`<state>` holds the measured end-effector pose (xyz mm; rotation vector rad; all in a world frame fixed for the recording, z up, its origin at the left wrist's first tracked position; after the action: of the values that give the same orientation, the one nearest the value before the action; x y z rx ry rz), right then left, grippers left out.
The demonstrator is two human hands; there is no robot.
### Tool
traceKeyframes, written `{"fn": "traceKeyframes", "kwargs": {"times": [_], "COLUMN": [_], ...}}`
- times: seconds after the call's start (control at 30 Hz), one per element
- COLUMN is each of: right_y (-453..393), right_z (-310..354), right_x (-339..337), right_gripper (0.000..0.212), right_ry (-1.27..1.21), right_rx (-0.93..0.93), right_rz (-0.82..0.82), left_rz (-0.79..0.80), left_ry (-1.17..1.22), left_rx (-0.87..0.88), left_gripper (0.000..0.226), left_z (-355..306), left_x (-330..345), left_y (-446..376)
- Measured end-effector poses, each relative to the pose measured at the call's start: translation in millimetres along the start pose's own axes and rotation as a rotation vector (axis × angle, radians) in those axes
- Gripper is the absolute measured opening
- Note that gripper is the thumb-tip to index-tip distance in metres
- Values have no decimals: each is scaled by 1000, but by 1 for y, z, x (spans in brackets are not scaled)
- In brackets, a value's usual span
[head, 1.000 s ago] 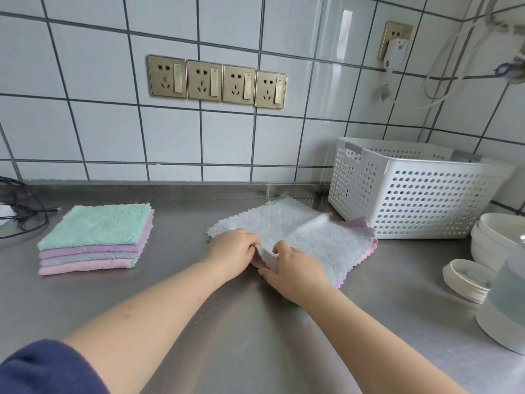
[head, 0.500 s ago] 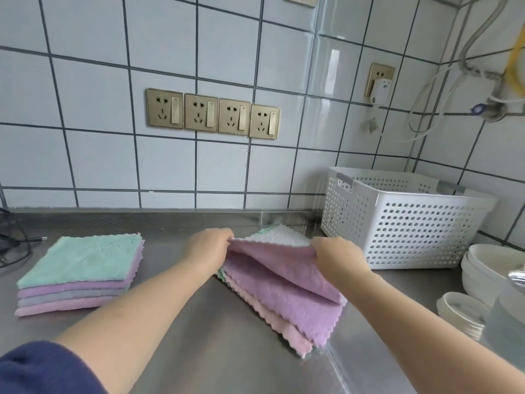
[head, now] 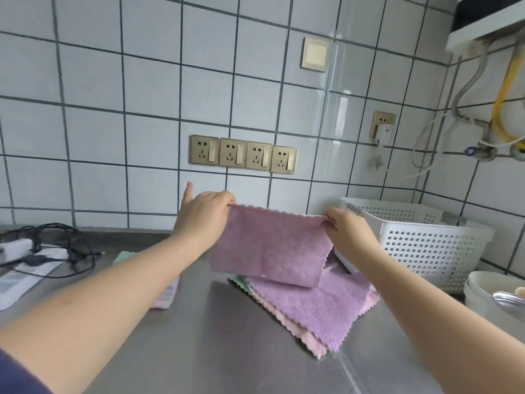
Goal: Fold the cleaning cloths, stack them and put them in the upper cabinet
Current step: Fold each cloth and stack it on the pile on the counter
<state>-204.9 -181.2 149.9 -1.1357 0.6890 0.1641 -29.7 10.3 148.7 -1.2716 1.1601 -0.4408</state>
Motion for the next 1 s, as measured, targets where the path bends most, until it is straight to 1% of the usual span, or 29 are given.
{"fn": "traceKeyframes", "kwargs": {"times": [0.1,0.17,0.2,0.33,0.4,0.47,0.57,0.7,0.73,0.8,0.83,0.87,0.9,0.93,1.0], "right_y": [31,55,67,121,144,166,192,218,223,229,230,229,226,222,212], "right_z": [18,23,24,22,15,10,7,5,5,5,6,6,6,4,-3], "right_x": [-3,-2,0,11,19,25,27,28,27,23,22,20,20,22,27], "right_gripper": [16,18,19,19,19,21,23,16,14,12,11,9,7,8,16], "right_ry": [-33,-71,-89,-109,-141,-188,-214,-198,-213,-251,-270,-287,-301,-312,-306], "right_rx": [18,45,60,148,198,253,282,334,364,424,451,472,485,493,489], "right_rz": [68,114,145,269,328,398,526,799,858,951,979,989,974,931,788], "left_rz": [31,82,131,467,608,708,803,938,984,1068,1087,1078,1049,1001,839], "left_ry": [42,96,129,161,185,210,258,351,368,407,418,427,437,450,489], "left_rx": [-8,-36,-51,-35,-74,-129,-148,-186,-203,-265,-305,-345,-378,-411,-500], "left_gripper": [20,18,18,20,21,19,16,6,7,19,24,24,19,16,22], "left_z": [10,15,16,21,25,29,27,29,30,32,34,36,37,38,46], "left_x": [-35,-52,-58,-66,-64,-64,-64,-64,-65,-66,-65,-64,-63,-63,-60], "left_y": [27,48,58,112,138,162,190,219,226,236,238,237,233,227,213]}}
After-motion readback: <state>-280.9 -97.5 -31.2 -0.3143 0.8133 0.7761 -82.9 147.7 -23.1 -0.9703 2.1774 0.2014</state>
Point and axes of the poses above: each hand's wrist, its own y-axis away from the middle knuckle, its own x-axis out of the palm, z = x × y, the point moved 6 cm from there along -y, towards the middle knuckle, and after that the axes turned 15 degrees about -z, right-handed, at the moved point
